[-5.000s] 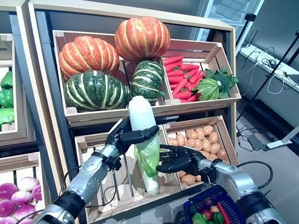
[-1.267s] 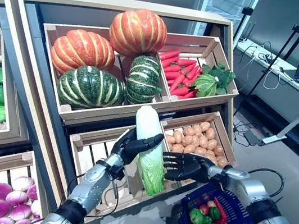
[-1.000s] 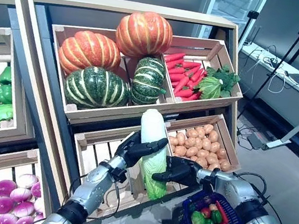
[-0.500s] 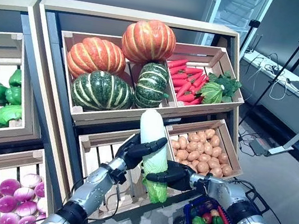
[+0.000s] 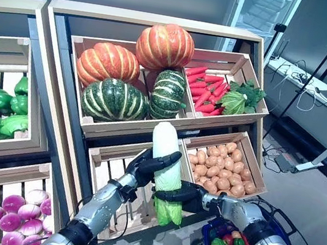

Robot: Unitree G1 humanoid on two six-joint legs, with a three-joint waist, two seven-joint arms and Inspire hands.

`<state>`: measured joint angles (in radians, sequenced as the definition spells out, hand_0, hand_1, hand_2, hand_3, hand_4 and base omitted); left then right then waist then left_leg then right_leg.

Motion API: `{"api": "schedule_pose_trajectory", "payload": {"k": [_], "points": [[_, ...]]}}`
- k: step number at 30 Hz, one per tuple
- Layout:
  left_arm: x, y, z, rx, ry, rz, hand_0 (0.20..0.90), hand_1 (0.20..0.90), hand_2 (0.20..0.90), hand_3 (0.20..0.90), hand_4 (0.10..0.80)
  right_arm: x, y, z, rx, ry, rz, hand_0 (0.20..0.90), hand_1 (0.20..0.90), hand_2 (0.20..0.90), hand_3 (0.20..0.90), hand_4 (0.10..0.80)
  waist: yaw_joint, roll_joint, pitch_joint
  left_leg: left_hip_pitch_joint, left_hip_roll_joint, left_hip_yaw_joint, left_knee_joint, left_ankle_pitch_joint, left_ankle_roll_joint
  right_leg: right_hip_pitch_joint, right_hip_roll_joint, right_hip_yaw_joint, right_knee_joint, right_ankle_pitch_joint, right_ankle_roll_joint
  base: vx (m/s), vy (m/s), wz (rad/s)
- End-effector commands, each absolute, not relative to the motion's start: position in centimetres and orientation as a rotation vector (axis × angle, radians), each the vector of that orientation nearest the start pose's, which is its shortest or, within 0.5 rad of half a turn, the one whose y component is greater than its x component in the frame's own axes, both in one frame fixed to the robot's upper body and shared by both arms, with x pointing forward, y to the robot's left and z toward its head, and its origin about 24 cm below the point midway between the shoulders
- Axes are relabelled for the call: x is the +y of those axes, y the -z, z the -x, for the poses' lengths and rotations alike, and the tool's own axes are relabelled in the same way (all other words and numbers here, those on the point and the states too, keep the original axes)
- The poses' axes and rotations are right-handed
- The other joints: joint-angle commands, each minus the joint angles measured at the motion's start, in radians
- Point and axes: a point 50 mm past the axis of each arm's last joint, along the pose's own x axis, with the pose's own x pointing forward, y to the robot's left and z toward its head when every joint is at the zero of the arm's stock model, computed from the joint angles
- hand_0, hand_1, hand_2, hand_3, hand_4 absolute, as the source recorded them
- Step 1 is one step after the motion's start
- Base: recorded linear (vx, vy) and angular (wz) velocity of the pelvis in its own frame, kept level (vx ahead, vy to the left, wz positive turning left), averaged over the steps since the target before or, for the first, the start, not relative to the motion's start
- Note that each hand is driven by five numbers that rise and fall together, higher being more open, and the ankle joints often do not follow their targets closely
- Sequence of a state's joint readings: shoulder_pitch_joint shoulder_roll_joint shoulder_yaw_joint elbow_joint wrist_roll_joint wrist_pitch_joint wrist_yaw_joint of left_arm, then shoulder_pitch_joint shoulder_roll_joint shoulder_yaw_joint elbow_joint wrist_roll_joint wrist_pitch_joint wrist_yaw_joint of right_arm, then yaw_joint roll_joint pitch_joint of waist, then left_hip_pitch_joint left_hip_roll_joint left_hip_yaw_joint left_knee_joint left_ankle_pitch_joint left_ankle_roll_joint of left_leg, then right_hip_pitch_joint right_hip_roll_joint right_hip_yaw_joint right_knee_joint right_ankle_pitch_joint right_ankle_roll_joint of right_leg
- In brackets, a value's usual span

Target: Put vegetables into the basket

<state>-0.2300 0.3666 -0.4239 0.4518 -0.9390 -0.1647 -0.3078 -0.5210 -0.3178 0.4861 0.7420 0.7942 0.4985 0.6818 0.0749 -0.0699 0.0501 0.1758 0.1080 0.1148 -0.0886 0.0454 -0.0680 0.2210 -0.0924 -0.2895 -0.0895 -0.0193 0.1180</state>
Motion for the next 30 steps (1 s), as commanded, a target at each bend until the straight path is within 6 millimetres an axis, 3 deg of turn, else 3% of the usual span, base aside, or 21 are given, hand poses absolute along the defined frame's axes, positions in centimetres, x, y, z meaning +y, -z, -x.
{"api": "schedule_pose_trajectory", "payload": {"k": [1,8,9,10,11,19,30], "points": [[7.6,-6.8,-29.1,-0.094,0.744,0.597,0.300,0.300,0.300,0.300,0.400,-9.8,-3.6,-33.3,0.525,-0.833,-0.582,0.300,0.300,0.300,0.300,0.400,0.016,0.015,-0.051,0.025,-0.068,-0.019,0.001,-0.152,0.072,-0.008,0.018,-0.001,0.002,-0.044,-0.074,0.000,0.000,0.00],[8.4,-5.9,-29.0,-0.068,0.712,0.547,0.300,0.300,0.300,0.300,0.400,-11.4,-4.1,-33.9,0.476,-0.759,-0.510,0.300,0.300,0.300,0.300,0.400,0.008,0.016,-0.051,0.026,-0.068,-0.011,0.001,-0.153,0.074,-0.011,0.018,0.007,0.002,-0.041,-0.070,0.000,0.000,0.00],[8.8,-5.7,-29.0,-0.062,0.696,0.532,0.436,0.436,0.436,0.436,0.491,-12.1,-4.2,-34.0,0.472,-0.740,-0.504,0.300,0.300,0.300,0.300,0.400,0.006,0.017,-0.050,0.026,-0.068,-0.009,0.001,-0.152,0.074,-0.012,0.018,0.008,0.002,-0.040,-0.070,0.000,0.000,0.00],[9.0,-5.6,-29.0,-0.055,0.690,0.522,0.752,0.752,0.752,0.752,0.701,-12.6,-4.1,-34.0,0.470,-0.723,-0.497,0.300,0.300,0.300,0.300,0.400,0.005,0.017,-0.049,0.027,-0.068,-0.008,0.001,-0.152,0.074,-0.012,0.019,0.009,0.002,-0.039,-0.070,0.000,0.000,0.00],[9.2,-5.4,-29.0,-0.049,0.687,0.503,0.900,0.900,0.900,0.900,0.800,-13.2,-4.1,-34.0,0.468,-0.702,-0.484,0.300,0.300,0.300,0.300,0.400,0.004,0.018,-0.048,0.026,-0.068,-0.007,0.001,-0.151,0.074,-0.012,0.019,0.009,0.002,-0.038,-0.070,0.000,0.000,0.00],[13.1,-5.0,-29.4,-0.034,0.557,0.382,0.900,0.900,0.900,0.900,0.800,-18.9,-2.8,-32.8,0.483,-0.539,-0.407,0.300,0.300,0.300,0.300,0.400,-0.009,0.020,-0.042,0.025,-0.066,0.008,0.001,-0.149,0.075,-0.019,0.021,0.017,0.002,-0.033,-0.064,0.000,0.000,0.00],[20.8,-4.1,-29.1,-0.024,0.304,0.232,0.900,0.900,0.900,0.900,0.800,-26.8,-1.1,-29.4,0.487,-0.289,-0.380,0.300,0.300,0.300,0.300,0.400,-0.032,0.022,-0.021,0.023,-0.061,0.043,0.001,-0.145,0.074,-0.030,0.025,0.032,0.002,-0.025,-0.060,-0.017,0.007,-0.06]]}}
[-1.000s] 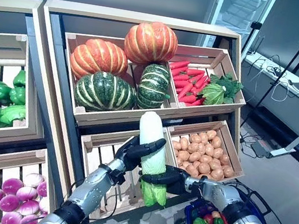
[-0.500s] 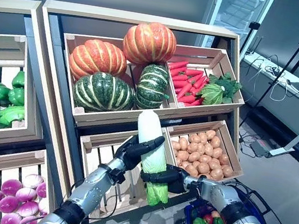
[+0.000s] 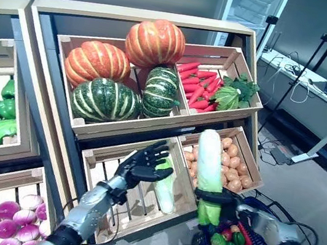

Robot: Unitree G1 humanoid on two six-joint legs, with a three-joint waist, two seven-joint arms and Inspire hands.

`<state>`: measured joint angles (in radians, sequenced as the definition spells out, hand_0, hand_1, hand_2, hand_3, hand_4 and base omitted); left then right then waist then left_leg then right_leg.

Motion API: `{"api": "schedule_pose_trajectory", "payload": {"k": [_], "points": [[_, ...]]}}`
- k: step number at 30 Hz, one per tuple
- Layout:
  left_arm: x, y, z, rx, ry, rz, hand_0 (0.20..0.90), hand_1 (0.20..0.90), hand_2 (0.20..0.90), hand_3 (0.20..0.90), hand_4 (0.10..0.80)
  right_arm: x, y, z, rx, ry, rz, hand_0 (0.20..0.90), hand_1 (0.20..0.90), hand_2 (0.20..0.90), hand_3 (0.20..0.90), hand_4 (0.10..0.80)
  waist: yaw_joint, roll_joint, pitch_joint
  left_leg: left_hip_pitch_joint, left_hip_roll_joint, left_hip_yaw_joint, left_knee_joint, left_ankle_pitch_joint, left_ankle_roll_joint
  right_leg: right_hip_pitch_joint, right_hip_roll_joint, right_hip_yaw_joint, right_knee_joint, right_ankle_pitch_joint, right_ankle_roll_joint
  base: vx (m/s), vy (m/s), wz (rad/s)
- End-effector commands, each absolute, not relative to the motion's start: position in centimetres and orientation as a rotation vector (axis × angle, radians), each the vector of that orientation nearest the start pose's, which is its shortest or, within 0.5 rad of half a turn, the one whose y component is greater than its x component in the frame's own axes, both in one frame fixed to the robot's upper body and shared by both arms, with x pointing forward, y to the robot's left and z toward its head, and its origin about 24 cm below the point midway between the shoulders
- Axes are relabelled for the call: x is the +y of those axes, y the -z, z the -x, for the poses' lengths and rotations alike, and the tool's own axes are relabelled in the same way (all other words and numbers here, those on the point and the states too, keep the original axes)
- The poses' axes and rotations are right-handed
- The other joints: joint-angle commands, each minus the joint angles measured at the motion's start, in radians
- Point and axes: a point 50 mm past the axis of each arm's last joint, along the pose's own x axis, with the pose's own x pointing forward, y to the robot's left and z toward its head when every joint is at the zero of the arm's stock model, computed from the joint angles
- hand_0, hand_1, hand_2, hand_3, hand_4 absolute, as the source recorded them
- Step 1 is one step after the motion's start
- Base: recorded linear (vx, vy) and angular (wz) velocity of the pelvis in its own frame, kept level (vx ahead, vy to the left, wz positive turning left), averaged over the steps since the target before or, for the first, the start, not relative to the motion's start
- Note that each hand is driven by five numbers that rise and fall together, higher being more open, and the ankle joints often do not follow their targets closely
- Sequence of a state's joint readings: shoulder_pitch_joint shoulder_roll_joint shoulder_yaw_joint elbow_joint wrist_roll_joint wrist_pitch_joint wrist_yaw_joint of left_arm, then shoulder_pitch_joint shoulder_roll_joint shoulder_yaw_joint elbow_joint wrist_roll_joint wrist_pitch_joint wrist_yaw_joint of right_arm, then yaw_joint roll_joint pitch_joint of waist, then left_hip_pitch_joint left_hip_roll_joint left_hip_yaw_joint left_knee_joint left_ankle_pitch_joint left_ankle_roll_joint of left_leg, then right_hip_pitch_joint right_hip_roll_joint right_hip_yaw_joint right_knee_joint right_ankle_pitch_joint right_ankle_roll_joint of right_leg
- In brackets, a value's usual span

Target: Put vegetables into the basket

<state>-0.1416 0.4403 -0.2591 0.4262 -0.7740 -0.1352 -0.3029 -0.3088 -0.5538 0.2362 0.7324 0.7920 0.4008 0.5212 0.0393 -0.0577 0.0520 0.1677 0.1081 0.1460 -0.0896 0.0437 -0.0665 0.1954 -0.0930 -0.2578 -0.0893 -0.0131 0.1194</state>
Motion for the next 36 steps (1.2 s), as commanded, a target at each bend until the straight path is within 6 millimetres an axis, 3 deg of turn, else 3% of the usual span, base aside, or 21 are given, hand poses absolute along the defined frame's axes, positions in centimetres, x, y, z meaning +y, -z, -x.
{"api": "schedule_pose_trajectory", "payload": {"k": [1,8,12,14,16,19,23,29,36], "points": [[21.5,-4.1,-29.1,-0.026,0.278,0.224,0.900,0.900,0.900,0.900,0.800,-27.6,-1.0,-29.1,0.488,-0.263,-0.377,0.300,0.300,0.300,0.300,0.400,0.002,0.010,-0.022,0.031,-0.060,0.015,0.002,-0.143,0.072,-0.005,0.026,0.002,0.002,-0.032,-0.061,-0.006,0.003,-0.11],[24.7,-4.9,-29.4,-0.072,0.117,0.128,0.900,0.900,0.900,0.900,0.800,-31.6,-0.3,-27.8,0.490,-0.010,-0.370,0.300,0.300,0.300,0.300,0.400,-0.007,0.013,0.004,0.044,-0.057,0.052,0.014,-0.138,0.075,-0.006,0.019,0.019,0.011,-0.034,-0.062,-0.004,0.007,-0.12],[24.8,-7.3,-31.1,-0.164,0.085,0.047,0.900,0.900,0.900,0.900,0.800,-32.5,-1.0,-28.7,0.433,0.148,-0.410,0.300,0.300,0.300,0.300,0.400,-0.012,0.018,0.094,-0.123,-0.028,0.031,0.330,-0.249,0.075,-0.158,-0.026,0.035,0.285,-0.137,-0.075,-0.211,-0.010,-0.15],[24.9,-9.1,-32.1,-0.228,0.071,0.006,0.900,0.900,0.900,0.900,0.800,-32.0,-1.5,-29.7,0.357,0.199,-0.563,0.300,0.300,0.300,0.300,0.400,-0.016,0.025,0.176,-0.252,-0.003,0.015,0.528,-0.330,0.090,-0.282,-0.061,0.046,0.474,-0.193,-0.088,-0.339,-0.030,-0.07],[24.7,-9.8,-32.6,-0.260,0.070,0.013,0.900,0.900,0.900,0.900,0.800,-31.8,-1.7,-30.2,0.327,0.223,-0.609,0.300,0.300,0.300,0.300,0.400,-0.019,0.029,0.208,-0.310,0.003,0.009,0.587,-0.348,0.095,-0.339,-0.075,0.051,0.537,-0.206,-0.091,-0.230,-0.008,-0.08],[23.7,-12.1,-33.4,-0.367,0.083,0.011,0.900,0.900,0.900,0.900,0.800,-32.6,-3.4,-31.5,0.235,0.328,-0.720,0.300,0.300,0.300,0.300,0.400,-0.021,0.049,0.284,-0.449,0.003,0.003,0.709,-0.382,0.099,-0.478,-0.102,0.062,0.679,-0.239,-0.104,-0.261,0.006,0.06],[22.9,-13.8,-34.2,-0.413,0.102,-0.075,0.900,0.900,0.900,0.900,0.800,-34.3,-5.7,-32.4,0.143,0.448,-0.810,0.300,0.300,0.300,0.300,0.400,-0.017,0.071,0.326,-0.570,-0.008,-0.003,0.836,-0.425,0.103,-0.597,-0.122,0.064,0.815,-0.280,-0.115,-0.177,0.012,0.13],[23.6,-15.9,-34.9,-0.470,0.032,-0.180,0.900,0.900,0.900,0.900,0.800,-36.1,-7.9,-32.7,0.151,0.522,-0.775,0.300,0.300,0.300,0.300,0.400,-0.017,0.091,0.353,-0.720,-0.003,-0.004,1.035,-0.504,0.113,-0.760,-0.162,0.085,1.031,-0.358,-0.136,-0.077,0.010,0.03],[24.3,-21.7,-34.4,-0.729,-0.098,-0.379,0.900,0.900,0.900,0.900,0.800,-38.8,-11.1,-32.4,0.107,0.631,-0.758,0.300,0.300,0.300,0.300,0.400,-0.019,0.122,0.377,-0.897,0.000,-0.019,1.249,-0.582,0.108,-0.951,-0.182,0.132,1.231,-0.432,-0.157,-0.031,-0.007,0.05]]}}
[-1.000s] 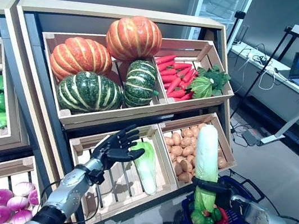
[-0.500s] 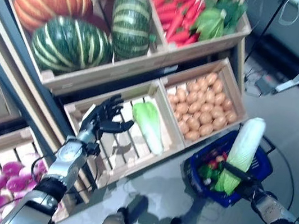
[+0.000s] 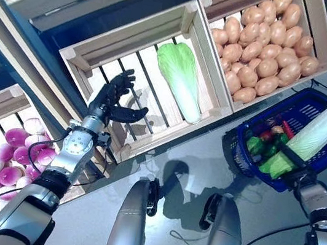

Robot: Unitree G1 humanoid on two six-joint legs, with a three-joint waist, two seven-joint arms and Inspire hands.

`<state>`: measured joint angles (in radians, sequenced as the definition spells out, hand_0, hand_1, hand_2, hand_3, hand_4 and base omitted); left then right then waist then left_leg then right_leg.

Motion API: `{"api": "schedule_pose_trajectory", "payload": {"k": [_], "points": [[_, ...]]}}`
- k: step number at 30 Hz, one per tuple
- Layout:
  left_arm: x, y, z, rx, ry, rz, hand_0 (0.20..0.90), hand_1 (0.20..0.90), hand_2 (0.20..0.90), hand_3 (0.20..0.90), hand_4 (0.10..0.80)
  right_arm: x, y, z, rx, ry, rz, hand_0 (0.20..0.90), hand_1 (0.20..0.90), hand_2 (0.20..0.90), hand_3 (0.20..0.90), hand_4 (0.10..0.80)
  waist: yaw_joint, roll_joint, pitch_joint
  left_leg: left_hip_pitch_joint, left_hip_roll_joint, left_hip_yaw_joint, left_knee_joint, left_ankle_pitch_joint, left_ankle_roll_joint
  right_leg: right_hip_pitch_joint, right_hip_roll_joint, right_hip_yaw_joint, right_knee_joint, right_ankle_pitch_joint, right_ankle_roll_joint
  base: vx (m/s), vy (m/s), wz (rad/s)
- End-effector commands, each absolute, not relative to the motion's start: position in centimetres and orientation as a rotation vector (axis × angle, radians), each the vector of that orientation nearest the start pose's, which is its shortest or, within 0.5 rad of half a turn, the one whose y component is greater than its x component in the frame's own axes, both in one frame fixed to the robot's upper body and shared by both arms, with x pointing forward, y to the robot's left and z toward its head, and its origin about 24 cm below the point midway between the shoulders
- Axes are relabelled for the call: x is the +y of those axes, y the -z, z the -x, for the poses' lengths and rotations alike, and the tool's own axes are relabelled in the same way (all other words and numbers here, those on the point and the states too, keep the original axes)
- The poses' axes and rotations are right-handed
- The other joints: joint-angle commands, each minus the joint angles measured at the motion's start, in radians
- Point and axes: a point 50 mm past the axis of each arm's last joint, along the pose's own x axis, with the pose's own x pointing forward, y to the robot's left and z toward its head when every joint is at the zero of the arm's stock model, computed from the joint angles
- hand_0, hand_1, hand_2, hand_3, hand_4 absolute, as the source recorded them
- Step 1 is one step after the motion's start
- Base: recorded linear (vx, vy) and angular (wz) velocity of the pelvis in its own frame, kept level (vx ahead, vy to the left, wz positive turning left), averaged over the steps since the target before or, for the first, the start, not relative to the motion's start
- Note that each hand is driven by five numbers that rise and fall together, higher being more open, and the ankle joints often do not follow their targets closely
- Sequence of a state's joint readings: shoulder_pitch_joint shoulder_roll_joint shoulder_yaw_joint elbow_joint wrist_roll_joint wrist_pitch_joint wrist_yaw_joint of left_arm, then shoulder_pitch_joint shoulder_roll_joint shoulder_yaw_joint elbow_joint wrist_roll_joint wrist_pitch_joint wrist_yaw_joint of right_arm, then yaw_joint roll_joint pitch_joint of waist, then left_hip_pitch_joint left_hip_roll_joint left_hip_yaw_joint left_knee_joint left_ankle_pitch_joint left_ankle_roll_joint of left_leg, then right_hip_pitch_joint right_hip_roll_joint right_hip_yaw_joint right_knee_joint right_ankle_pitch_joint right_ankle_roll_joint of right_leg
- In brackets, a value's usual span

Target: Put vegetables into the basket

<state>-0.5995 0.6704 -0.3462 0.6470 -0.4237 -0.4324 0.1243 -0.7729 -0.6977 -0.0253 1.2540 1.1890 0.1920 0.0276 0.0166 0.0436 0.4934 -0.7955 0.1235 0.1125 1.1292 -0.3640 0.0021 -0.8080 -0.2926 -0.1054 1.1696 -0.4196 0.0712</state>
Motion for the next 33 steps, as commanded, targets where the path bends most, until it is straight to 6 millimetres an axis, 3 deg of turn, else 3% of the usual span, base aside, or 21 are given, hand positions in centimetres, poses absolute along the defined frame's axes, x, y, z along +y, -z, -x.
{"api": "schedule_pose_trajectory", "payload": {"k": [1,2,3,4,5,7,11,15,17,19,23,33], "points": [[24.3,-22.1,-34.3,-0.747,-0.113,-0.397,0.900,0.900,0.900,0.900,0.800,-38.9,-11.3,-32.4,0.104,0.644,-0.758,0.300,0.300,0.300,0.300,0.400,0.004,0.022,-0.065,0.058,-0.016,0.014,0.035,-0.177,0.039,0.044,0.017,-0.019,-0.023,-0.027,-0.109,-0.068,-0.007,0.04],[24.4,-23.7,-34.2,-0.814,-0.167,-0.471,0.900,0.900,0.900,0.900,0.800,-39.3,-12.4,-32.5,0.096,0.666,-0.758,0.300,0.300,0.300,0.300,0.400,0.004,0.029,-0.055,0.008,-0.016,0.010,0.091,-0.191,0.043,-0.011,0.012,-0.010,0.029,-0.040,-0.114,-0.055,-0.008,0.01],[24.4,-24.1,-34.1,-0.839,-0.191,-0.513,0.900,0.900,0.900,0.900,0.800,-39.3,-12.7,-32.6,0.099,0.668,-0.753,0.500,0.500,0.500,0.500,0.533,0.004,0.030,-0.056,-0.012,-0.015,0.010,0.112,-0.197,0.045,-0.034,0.009,-0.006,0.048,-0.046,-0.116,-0.062,-0.005,-0.01],[24.3,-24.5,-34.0,-0.868,-0.215,-0.564,0.900,0.900,0.900,0.900,0.800,-39.3,-12.9,-32.7,0.104,0.669,-0.747,0.853,0.853,0.853,0.853,0.769,0.003,0.031,-0.055,-0.028,-0.015,0.008,0.127,-0.200,0.044,-0.050,0.009,-0.003,0.063,-0.050,-0.117,0.000,0.000,0.00],[24.2,-25.2,-34.0,-0.910,-0.249,-0.661,0.900,0.900,0.900,0.900,0.800,-39.4,-13.4,-32.8,0.104,0.672,-0.744,0.900,0.900,0.900,0.900,0.800,0.002,0.034,-0.054,-0.053,-0.015,0.004,0.151,-0.204,0.040,-0.077,0.011,0.003,0.083,-0.055,-0.117,-0.028,-0.009,-0.03],[24.3,-26.9,-33.9,-0.970,-0.313,-0.757,0.900,0.900,0.900,0.900,0.800,-39.5,-14.7,-33.1,0.092,0.636,-0.723,0.900,0.900,0.900,0.900,0.800,0.000,0.037,-0.056,-0.098,-0.015,0.001,0.184,-0.210,0.039,-0.123,0.012,0.009,0.114,-0.062,-0.120,-0.015,-0.006,0.00],[24.6,-28.6,-33.6,-1.059,-0.410,-0.910,0.900,0.900,0.900,0.900,0.800,-39.4,-15.2,-33.2,0.119,0.595,-0.718,0.900,0.900,0.900,0.900,0.800,-0.006,0.038,-0.062,-0.154,-0.009,0.001,0.214,-0.206,0.036,-0.178,0.013,0.014,0.146,-0.062,-0.121,-0.004,-0.007,-0.01],[25.0,-31.0,-33.3,-1.175,-0.513,-1.205,0.900,0.900,0.900,0.900,0.800,-40.0,-15.7,-32.9,0.119,0.597,-0.722,0.900,0.900,0.900,0.900,0.800,-0.015,0.035,-0.073,-0.222,0.011,0.001,0.263,-0.209,0.037,-0.244,0.007,0.009,0.190,-0.065,-0.124,-0.013,-0.017,-0.01],[25.1,-31.3,-33.3,-1.200,-0.523,-1.288,0.900,0.900,0.900,0.900,0.800,-40.0,-15.6,-32.8,0.125,0.598,-0.725,0.900,0.900,0.900,0.900,0.800,-0.016,0.034,-0.077,-0.229,0.015,0.002,0.265,-0.208,0.037,-0.250,0.008,0.007,0.194,-0.064,-0.123,0.000,0.000,0.00],[25.1,-31.7,-33.5,-1.247,-0.548,-1.482,0.900,0.900,0.900,0.900,0.800,-40.2,-15.6,-32.6,0.137,0.608,-0.725,0.900,0.900,0.900,0.900,0.800,-0.024,0.033,-0.083,-0.239,0.023,0.003,0.272,-0.210,0.036,-0.262,0.009,0.006,0.201,-0.064,-0.121,0.005,-0.003,-0.02],[25.7,-32.2,-33.9,-1.248,-0.587,-1.651,0.900,0.900,0.900,0.900,0.800,-40.3,-15.6,-32.4,0.176,0.586,-0.703,0.900,0.900,0.900,0.900,0.800,-0.036,0.034,-0.094,-0.245,0.039,0.010,0.269,-0.205,0.035,-0.270,0.010,0.005,0.196,-0.057,-0.120,0.018,0.014,-0.06],[27.5,-32.4,-34.4,-1.176,-0.594,-1.951,0.900,0.900,0.900,0.900,0.800,-40.6,-16.1,-32.2,0.191,0.554,-0.622,0.900,0.900,0.900,0.900,0.800,-0.055,0.035,-0.113,-0.247,0.067,0.024,0.265,-0.205,0.023,-0.274,0.014,0.008,0.187,-0.051,-0.118,0.032,0.027,-0.05]]}}
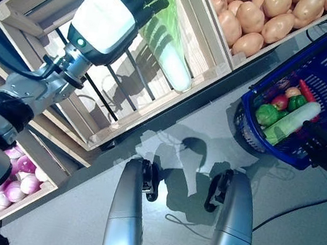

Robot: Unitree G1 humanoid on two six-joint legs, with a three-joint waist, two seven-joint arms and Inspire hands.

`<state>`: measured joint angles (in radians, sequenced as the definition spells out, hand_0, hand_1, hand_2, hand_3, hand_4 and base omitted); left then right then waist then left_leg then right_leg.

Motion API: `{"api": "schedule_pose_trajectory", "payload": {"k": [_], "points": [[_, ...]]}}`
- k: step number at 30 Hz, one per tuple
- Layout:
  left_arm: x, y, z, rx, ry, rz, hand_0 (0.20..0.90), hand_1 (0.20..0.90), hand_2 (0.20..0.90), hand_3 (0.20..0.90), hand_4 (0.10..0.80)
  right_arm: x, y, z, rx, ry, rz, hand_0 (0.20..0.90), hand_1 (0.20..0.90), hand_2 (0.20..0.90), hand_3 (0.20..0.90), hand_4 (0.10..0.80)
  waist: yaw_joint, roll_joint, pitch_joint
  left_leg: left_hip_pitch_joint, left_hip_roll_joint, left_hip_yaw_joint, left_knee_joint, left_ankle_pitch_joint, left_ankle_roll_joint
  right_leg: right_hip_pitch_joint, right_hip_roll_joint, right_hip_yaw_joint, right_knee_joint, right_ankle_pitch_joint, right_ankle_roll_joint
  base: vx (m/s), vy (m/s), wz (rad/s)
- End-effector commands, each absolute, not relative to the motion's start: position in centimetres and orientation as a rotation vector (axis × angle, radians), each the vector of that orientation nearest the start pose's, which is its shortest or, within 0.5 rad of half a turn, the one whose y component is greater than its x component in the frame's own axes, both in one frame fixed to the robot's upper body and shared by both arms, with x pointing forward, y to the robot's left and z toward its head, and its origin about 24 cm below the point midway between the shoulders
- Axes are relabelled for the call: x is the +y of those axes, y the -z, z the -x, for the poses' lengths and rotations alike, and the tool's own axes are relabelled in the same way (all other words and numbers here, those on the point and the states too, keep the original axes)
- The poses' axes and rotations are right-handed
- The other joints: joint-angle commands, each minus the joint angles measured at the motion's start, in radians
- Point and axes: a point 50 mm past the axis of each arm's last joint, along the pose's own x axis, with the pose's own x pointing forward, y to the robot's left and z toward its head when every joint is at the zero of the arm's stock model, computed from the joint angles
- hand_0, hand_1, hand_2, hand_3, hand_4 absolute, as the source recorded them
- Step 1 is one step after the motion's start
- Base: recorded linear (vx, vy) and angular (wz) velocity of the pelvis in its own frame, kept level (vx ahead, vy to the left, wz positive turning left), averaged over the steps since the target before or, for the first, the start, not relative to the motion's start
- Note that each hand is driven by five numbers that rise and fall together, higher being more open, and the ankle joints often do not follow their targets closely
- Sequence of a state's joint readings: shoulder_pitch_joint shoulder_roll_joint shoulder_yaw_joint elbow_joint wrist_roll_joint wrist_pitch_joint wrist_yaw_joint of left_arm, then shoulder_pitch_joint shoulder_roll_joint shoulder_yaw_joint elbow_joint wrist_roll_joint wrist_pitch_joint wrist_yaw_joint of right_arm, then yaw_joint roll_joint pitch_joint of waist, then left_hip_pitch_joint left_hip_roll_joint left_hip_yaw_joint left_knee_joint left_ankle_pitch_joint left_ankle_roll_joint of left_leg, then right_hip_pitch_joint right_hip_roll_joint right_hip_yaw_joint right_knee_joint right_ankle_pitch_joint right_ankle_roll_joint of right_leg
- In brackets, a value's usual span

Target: Put vegetables into the basket

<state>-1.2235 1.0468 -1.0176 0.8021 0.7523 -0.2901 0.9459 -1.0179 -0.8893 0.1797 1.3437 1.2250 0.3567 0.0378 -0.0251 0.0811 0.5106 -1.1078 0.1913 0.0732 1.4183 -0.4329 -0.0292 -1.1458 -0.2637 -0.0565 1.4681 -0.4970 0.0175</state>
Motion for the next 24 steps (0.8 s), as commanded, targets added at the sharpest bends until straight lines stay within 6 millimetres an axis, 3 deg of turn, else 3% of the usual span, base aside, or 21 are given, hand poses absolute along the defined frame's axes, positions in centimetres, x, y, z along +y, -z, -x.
{"api": "schedule_pose_trajectory", "payload": {"k": [1,9,24], "points": [[27.4,-32.5,-34.4,-1.179,-0.587,-1.991,0.900,0.900,0.900,0.900,0.800,-40.6,-16.4,-32.3,0.179,0.544,-0.627,0.900,0.900,0.900,0.900,0.800,-0.015,-0.002,-0.132,0.062,0.002,0.064,-0.021,-0.138,0.054,0.061,-0.014,-0.039,-0.111,0.027,-0.063,0.035,0.035,-0.04],[26.7,-32.2,-35.1,-1.142,-0.436,-2.143,0.900,0.900,0.900,0.900,0.800,-40.3,-16.5,-32.6,0.173,0.506,-0.627,0.900,0.900,0.900,0.900,0.800,-0.025,-0.006,-0.129,0.027,0.020,0.065,0.012,-0.151,0.054,0.028,-0.018,-0.037,-0.089,0.027,-0.059,0.005,0.017,-0.06],[23.6,-31.9,-36.7,-1.157,-0.281,-2.171,0.900,0.900,0.900,0.900,0.800,-39.6,-16.6,-33.2,0.133,0.465,-0.629,0.900,0.900,0.900,0.900,0.800,-0.048,-0.027,-0.109,-0.146,0.061,0.038,0.129,-0.179,0.059,-0.138,-0.009,-0.023,-0.019,0.050,-0.045,-0.017,0.023,-0.11]]}}
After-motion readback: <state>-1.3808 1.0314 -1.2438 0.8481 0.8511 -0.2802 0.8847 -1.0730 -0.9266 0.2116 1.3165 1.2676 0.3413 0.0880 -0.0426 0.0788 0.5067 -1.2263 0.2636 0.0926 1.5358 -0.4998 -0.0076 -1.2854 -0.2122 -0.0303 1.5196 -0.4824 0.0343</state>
